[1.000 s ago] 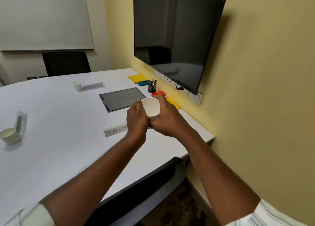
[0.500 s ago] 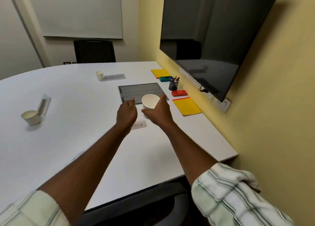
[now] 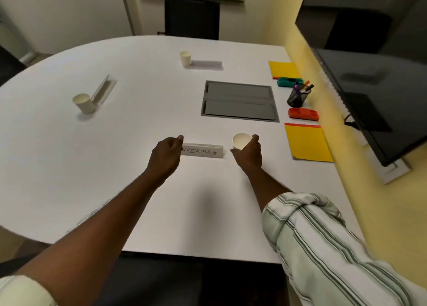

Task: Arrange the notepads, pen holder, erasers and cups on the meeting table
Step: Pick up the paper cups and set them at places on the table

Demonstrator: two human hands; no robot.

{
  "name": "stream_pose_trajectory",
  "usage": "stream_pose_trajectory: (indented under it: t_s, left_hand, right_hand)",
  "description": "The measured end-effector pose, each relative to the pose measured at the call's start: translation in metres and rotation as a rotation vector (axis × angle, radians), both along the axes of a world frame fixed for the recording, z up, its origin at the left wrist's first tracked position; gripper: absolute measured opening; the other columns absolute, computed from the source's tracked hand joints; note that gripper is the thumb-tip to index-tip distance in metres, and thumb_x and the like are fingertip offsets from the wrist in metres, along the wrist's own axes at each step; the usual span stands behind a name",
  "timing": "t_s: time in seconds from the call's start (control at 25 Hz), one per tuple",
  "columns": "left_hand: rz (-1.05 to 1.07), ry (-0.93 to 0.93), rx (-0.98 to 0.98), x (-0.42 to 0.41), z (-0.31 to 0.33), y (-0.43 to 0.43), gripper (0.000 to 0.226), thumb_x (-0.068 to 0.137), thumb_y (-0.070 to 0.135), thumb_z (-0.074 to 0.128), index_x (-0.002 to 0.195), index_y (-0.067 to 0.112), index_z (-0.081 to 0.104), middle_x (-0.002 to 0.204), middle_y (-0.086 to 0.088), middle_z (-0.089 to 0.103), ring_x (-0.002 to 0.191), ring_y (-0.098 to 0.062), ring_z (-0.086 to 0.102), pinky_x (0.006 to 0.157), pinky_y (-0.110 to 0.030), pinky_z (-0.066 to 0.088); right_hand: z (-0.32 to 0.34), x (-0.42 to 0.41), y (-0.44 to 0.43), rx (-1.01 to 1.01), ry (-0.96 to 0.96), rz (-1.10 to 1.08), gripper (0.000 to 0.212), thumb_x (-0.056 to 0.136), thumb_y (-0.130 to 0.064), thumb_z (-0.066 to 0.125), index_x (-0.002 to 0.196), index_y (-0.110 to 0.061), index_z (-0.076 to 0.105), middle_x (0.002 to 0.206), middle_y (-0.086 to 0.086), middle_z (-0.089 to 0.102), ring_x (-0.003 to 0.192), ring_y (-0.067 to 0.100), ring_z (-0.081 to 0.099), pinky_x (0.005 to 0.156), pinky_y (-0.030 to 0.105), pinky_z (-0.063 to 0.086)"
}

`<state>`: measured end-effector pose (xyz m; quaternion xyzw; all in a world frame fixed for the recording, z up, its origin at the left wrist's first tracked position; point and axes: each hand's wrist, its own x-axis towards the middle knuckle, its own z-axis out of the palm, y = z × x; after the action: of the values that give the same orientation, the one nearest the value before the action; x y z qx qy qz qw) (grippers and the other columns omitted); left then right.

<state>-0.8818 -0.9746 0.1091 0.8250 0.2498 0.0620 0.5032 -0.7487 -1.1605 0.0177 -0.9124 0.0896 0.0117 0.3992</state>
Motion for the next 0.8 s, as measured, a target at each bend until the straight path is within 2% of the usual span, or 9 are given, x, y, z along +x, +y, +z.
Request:
stream_pose_trajectory:
  t_s: [0.16,0.24,0.32,0.44,0.52,0.6,0.64,0.72,0.8]
  left_hand:
    - [0.023,0.084,0.099,0.006,-0.027,-0.009,0.042,0.099,0.043,0.034,0.086,0.011,0.058,0.089,-0.005,0.061,0.085,-0.026,0.052,0.074,-0.035,0.039]
    - [-0.004,0.125,0.157,0.006,-0.039,-0.01,0.045,0.1,0.043,0.032,0.078,0.009,0.051,0.076,-0.003,0.054,0.076,-0.025,0.046,0.066,-0.035,0.035]
    - [-0.021,0.143,0.201,0.009,-0.049,-0.011,0.05,0.1,0.043,0.03,0.077,0.003,0.048,0.068,-0.005,0.049,0.07,-0.027,0.043,0.061,-0.035,0.031]
    - [-0.033,0.145,0.228,0.013,-0.057,-0.017,0.046,0.101,0.04,0.031,0.092,0.004,0.058,0.082,-0.01,0.062,0.081,-0.028,0.053,0.067,-0.033,0.036]
    - [-0.058,0.147,0.244,0.015,-0.063,-0.022,0.044,0.101,0.038,0.032,0.109,0.006,0.061,0.106,-0.01,0.067,0.101,-0.027,0.058,0.083,-0.034,0.041]
    - [-0.063,0.17,0.229,0.017,-0.067,-0.026,0.045,0.101,0.038,0.033,0.125,0.009,0.057,0.127,-0.008,0.061,0.121,-0.026,0.052,0.098,-0.033,0.038]
    - [-0.058,0.173,0.215,0.019,-0.07,-0.028,0.044,0.101,0.039,0.033,0.123,0.01,0.058,0.128,-0.007,0.061,0.121,-0.025,0.052,0.097,-0.031,0.037]
    - [-0.067,0.178,0.186,0.022,-0.072,-0.033,0.036,0.101,0.041,0.031,0.099,0.016,0.057,0.109,-0.012,0.065,0.103,-0.028,0.057,0.083,-0.031,0.037]
    - [-0.075,0.186,0.165,0.025,-0.07,-0.037,0.04,0.101,0.042,0.03,0.088,0.011,0.051,0.096,-0.016,0.064,0.088,-0.029,0.054,0.074,-0.032,0.036]
  right_hand:
    - [-0.043,0.027,-0.001,0.043,0.082,0.033,0.079,0.078,-0.019,0.076,0.136,-0.005,0.025,0.131,0.019,0.045,0.118,0.038,0.051,0.092,0.042,0.045]
    - [-0.059,0.035,0.002,0.049,0.09,0.061,0.079,0.078,-0.017,0.076,0.136,-0.004,0.025,0.132,0.019,0.045,0.119,0.038,0.05,0.094,0.042,0.044]
    - [-0.071,0.044,0.006,0.042,0.088,0.071,0.076,0.077,-0.017,0.076,0.134,-0.003,0.027,0.13,0.019,0.047,0.118,0.039,0.051,0.093,0.043,0.045]
    - [-0.082,0.054,0.009,0.047,0.075,0.072,0.075,0.076,-0.017,0.077,0.133,-0.003,0.029,0.128,0.02,0.048,0.117,0.039,0.051,0.092,0.043,0.045]
    - [-0.088,0.059,0.01,0.051,0.074,0.083,0.077,0.076,-0.016,0.078,0.134,-0.003,0.029,0.128,0.02,0.048,0.117,0.039,0.051,0.092,0.043,0.045]
    - [-0.094,0.062,0.011,0.051,0.08,0.096,0.079,0.076,-0.015,0.078,0.137,-0.003,0.028,0.129,0.02,0.048,0.118,0.039,0.051,0.093,0.043,0.045]
    - [-0.097,0.063,0.01,0.05,0.084,0.104,0.08,0.076,-0.014,0.078,0.137,-0.004,0.028,0.129,0.02,0.048,0.118,0.039,0.051,0.093,0.043,0.045]
    - [-0.102,0.066,0.008,0.052,0.085,0.114,0.081,0.075,-0.013,0.078,0.137,-0.004,0.027,0.129,0.021,0.048,0.119,0.039,0.05,0.094,0.044,0.044]
    - [-0.105,0.071,0.007,0.063,0.09,0.117,0.08,0.076,-0.012,0.078,0.137,-0.004,0.027,0.129,0.022,0.048,0.119,0.04,0.05,0.095,0.045,0.044]
